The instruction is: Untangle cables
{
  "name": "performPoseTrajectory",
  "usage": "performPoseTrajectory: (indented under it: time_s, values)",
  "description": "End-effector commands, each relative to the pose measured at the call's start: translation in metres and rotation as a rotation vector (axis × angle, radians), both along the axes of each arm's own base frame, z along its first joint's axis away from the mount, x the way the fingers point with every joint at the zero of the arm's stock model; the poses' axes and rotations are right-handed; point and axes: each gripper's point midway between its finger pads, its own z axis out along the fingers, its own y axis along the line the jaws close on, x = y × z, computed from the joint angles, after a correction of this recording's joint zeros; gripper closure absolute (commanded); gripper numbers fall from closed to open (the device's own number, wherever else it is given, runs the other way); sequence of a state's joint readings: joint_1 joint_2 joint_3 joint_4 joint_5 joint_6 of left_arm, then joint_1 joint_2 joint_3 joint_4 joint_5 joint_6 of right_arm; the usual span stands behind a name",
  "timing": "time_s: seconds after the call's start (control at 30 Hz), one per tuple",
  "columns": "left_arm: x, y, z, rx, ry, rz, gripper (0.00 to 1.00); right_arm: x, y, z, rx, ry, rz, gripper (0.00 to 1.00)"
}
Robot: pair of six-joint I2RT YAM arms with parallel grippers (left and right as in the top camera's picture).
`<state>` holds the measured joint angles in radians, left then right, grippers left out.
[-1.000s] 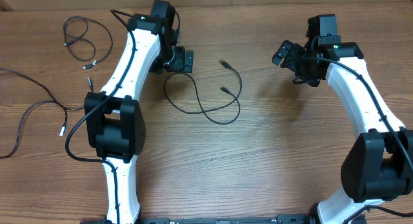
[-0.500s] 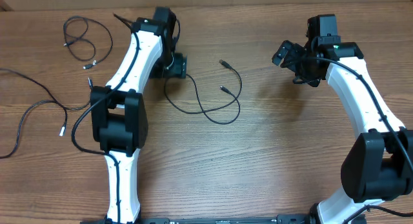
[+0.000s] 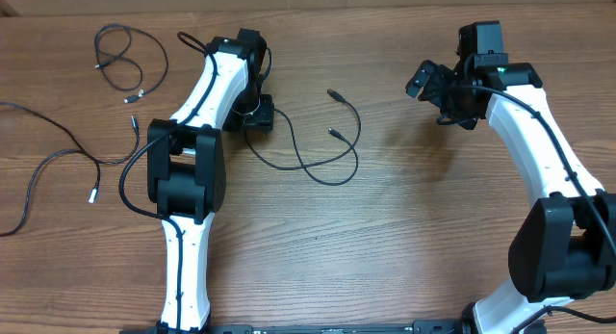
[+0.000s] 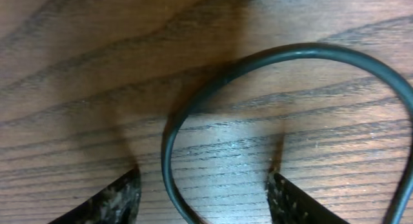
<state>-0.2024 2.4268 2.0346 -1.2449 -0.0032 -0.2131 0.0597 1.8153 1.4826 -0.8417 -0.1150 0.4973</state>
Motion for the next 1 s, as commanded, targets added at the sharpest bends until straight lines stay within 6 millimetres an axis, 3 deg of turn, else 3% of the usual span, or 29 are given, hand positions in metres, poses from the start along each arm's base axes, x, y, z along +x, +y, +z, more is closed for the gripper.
performPoseTrajectory:
  time_s: [0.0,0.1,0.23,0.43,0.53,0.7,0.83,0.97]
  values:
    - [-0.004,0.009,-0.016,0.041,0.031,0.022,0.50,0.001,-0.002,0.002,-0.008,-0.006,-0.007,0.00]
    - [-0.007,0.009,-0.020,0.041,0.044,0.022,0.63,0.001,-0.002,0.002,-0.007,-0.006,-0.007,0.00]
    - [-0.011,0.009,-0.024,0.039,0.069,0.023,0.96,0.001,-0.002,0.002,-0.007,-0.006,-0.007,0.00]
    - [-0.016,0.025,-0.003,0.108,0.073,0.117,0.96,0.001,-0.002,0.002,-0.007,-0.007,-0.007,0.00]
    - [-0.018,0.037,0.025,0.156,0.048,0.190,0.96,0.001,-0.002,0.002,-0.007,-0.006,-0.007,0.00]
    - [-0.029,0.065,0.088,0.214,-0.035,0.386,0.96,0.001,-0.002,0.002,-0.007,-0.006,-0.007,0.00]
    - [-0.036,0.095,0.125,0.205,-0.086,0.461,0.96,0.001,-0.002,0.002,-0.007,-0.006,-0.007,0.00]
    - [-0.067,0.144,0.151,0.257,-0.047,0.642,0.96,0.001,-0.002,0.002,-0.007,-0.006,-0.007,0.00]
